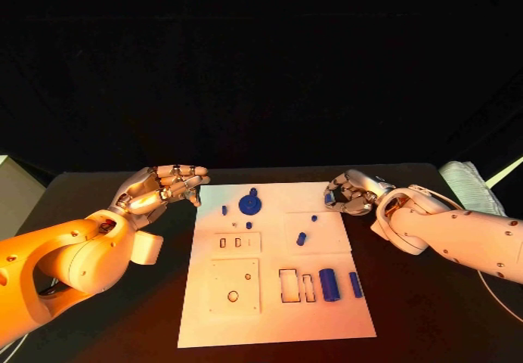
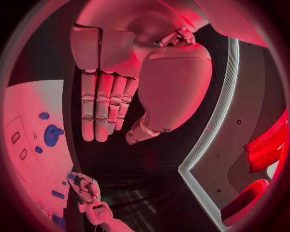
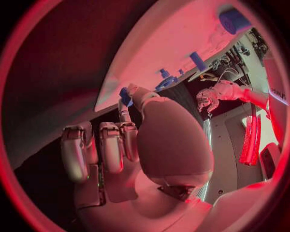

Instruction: Assemble the parts on the task board

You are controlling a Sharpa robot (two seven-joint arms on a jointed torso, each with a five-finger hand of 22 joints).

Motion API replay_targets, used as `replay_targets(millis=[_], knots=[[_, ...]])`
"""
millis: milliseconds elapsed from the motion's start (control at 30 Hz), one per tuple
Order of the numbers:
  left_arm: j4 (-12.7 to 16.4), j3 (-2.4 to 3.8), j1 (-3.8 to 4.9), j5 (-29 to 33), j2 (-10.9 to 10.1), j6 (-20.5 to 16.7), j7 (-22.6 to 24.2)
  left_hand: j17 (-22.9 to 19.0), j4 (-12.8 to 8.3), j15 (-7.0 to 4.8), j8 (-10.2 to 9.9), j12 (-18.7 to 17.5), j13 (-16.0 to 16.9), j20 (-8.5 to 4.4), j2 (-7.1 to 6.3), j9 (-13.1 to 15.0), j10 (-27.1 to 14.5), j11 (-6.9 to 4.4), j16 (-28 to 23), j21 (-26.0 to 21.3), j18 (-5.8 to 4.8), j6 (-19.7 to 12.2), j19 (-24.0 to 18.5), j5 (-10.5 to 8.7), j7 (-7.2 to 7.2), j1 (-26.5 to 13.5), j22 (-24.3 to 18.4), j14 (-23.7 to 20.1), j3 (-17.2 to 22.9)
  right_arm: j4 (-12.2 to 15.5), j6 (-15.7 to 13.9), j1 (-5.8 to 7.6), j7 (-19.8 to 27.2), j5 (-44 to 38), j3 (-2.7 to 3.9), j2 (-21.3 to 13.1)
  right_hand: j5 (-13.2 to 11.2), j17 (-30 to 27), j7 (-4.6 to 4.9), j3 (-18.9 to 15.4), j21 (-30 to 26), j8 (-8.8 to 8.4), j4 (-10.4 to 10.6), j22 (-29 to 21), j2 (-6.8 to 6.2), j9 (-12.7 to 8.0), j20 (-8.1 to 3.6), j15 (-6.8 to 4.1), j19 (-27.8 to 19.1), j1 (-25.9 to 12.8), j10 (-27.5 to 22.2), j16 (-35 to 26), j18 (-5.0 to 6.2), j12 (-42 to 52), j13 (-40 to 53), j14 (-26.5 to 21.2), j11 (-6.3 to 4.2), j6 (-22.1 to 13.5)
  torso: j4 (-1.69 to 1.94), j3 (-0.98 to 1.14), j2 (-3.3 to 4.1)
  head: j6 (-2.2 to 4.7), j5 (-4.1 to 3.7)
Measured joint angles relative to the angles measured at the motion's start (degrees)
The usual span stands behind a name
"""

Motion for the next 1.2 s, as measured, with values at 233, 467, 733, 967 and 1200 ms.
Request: replay_targets(millis=[233,467,733,967,1200], knots=[[-0.2,0.00,0.00,0.0,0.0,0.0,0.0,0.0,0.0,0.00,0.0,0.0,0.0,0.00,0.00,0.0,0.0,0.00,0.0,0.0,0.00,0.0,0.0,0.00,0.00,0.0,0.0,0.0,0.0,3.2,-2.4,1.66,-2.7,0.0,0.10,-0.3,-0.3,0.0,-0.02,0.2,0.0,-0.01,0.2,0.0,0.45,0.0,0.00,0.00,0.0,-0.5,-0.2,0.0,0.00,0.0,0.0,0.0,-0.20,0.0,-0.08,-0.02,-0.13,0.05,0.07],[-0.7,-0.02,0.00,0.0,0.5,0.0,-0.1,-0.1,0.0,0.00,0.0,0.0,0.0,0.21,0.17,0.0,0.0,0.00,0.0,0.0,0.00,0.0,-0.2,0.00,0.00,-0.2,0.1,0.0,0.0,9.7,-3.5,3.26,-8.2,-0.1,0.20,0.5,-0.3,0.0,-0.03,0.6,0.0,-0.05,-0.1,0.0,0.67,0.0,0.00,0.00,0.0,-0.7,-0.2,0.0,0.00,0.0,0.0,0.0,-0.20,0.0,-0.24,-0.09,-0.44,-0.17,0.20],[-1.7,-0.04,0.00,0.0,1.6,0.0,-0.3,-0.1,0.0,0.00,0.0,0.0,0.0,0.21,0.23,0.1,0.0,0.00,0.0,0.0,0.00,0.0,-0.2,0.00,0.00,-0.2,0.1,0.0,0.0,16.2,-3.6,3.06,-15.7,-1.4,-0.01,5.0,-0.4,0.0,-0.03,0.7,0.0,-0.12,0.1,0.0,0.66,0.0,0.01,0.01,0.0,-1.1,-0.2,0.0,0.00,0.0,0.0,0.0,-0.20,0.0,-0.33,-0.19,-0.94,-1.04,0.96],[-2.6,-0.19,0.01,-0.4,2.7,0.2,-0.8,-0.1,0.0,0.00,0.0,0.0,0.0,0.21,0.23,0.1,0.0,0.00,0.0,0.2,0.00,0.0,-0.2,0.00,0.00,-0.2,0.1,0.0,0.0,18.2,-3.6,2.01,-20.0,-3.7,-0.43,9.7,0.1,0.0,0.11,0.7,0.0,0.00,0.1,0.0,0.89,0.0,0.01,0.01,0.0,-1.4,-0.2,0.0,0.00,0.0,0.0,0.0,-0.20,-0.4,-0.24,-0.49,-1.36,-1.76,1.43],[-2.8,-0.27,-0.01,-0.9,3.4,0.4,-1.3,-0.1,0.0,0.00,0.0,0.0,0.0,0.21,0.23,0.1,0.0,0.00,0.0,0.2,0.00,0.0,-0.2,0.00,0.00,-0.2,0.1,0.0,0.0,17.5,-3.7,-0.02,-22.9,-6.2,-0.98,13.8,0.8,0.0,0.10,0.9,0.0,0.17,-0.1,0.0,0.74,0.0,0.01,0.01,0.0,-1.7,-0.2,0.0,0.00,0.0,0.0,0.0,-0.20,-0.5,-0.17,-0.71,-1.46,-2.02,1.44]])
